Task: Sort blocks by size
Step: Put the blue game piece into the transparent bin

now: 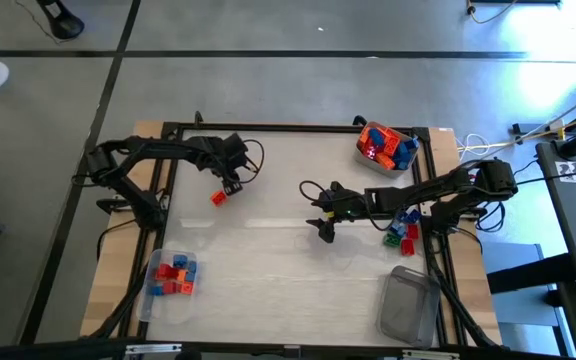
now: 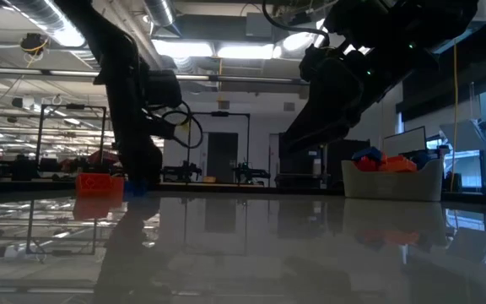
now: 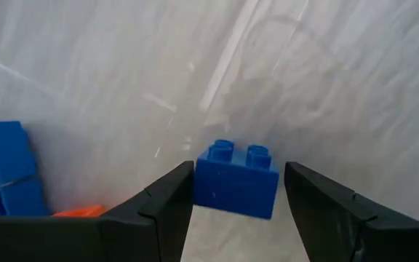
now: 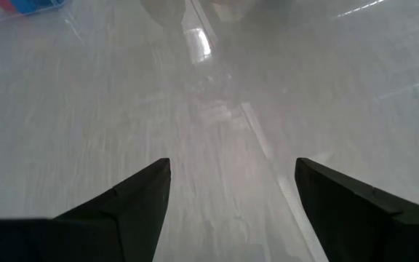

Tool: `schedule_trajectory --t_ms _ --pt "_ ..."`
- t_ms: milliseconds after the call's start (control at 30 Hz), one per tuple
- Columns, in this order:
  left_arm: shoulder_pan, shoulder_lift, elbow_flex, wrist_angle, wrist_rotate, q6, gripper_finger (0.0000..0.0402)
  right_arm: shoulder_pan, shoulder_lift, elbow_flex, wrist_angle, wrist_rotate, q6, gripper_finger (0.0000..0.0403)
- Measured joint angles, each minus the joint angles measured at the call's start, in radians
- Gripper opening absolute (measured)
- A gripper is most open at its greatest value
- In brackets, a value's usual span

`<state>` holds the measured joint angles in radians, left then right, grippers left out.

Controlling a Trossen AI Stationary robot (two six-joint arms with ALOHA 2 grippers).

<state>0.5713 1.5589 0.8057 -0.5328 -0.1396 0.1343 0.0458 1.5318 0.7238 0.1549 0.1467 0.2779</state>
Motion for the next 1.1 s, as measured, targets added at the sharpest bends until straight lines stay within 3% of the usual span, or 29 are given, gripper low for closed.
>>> schedule_trajectory --t_ms 333,600,967,1100 --pt "-0.001 0.000 -0.013 0.028 0.009 -0.015 0.0196 0.000 0.000 0.000 0.000 0.000 0.000 0.0294" --pt "0.000 0.000 -0.012 0.030 0.034 -0.015 0.0126 0.000 0.000 0.000 0.000 0.000 0.000 0.0294" --pt "-0.038 -0.011 -0.012 -0.003 0.032 -0.104 0.0144 0.000 0.000 0.000 0.000 0.000 -0.005 0.0294" --pt "-0.097 -0.071 -0.002 -0.050 0.033 -0.134 0.0130 0.000 0.000 0.000 0.001 0.000 -0.018 0.0294"
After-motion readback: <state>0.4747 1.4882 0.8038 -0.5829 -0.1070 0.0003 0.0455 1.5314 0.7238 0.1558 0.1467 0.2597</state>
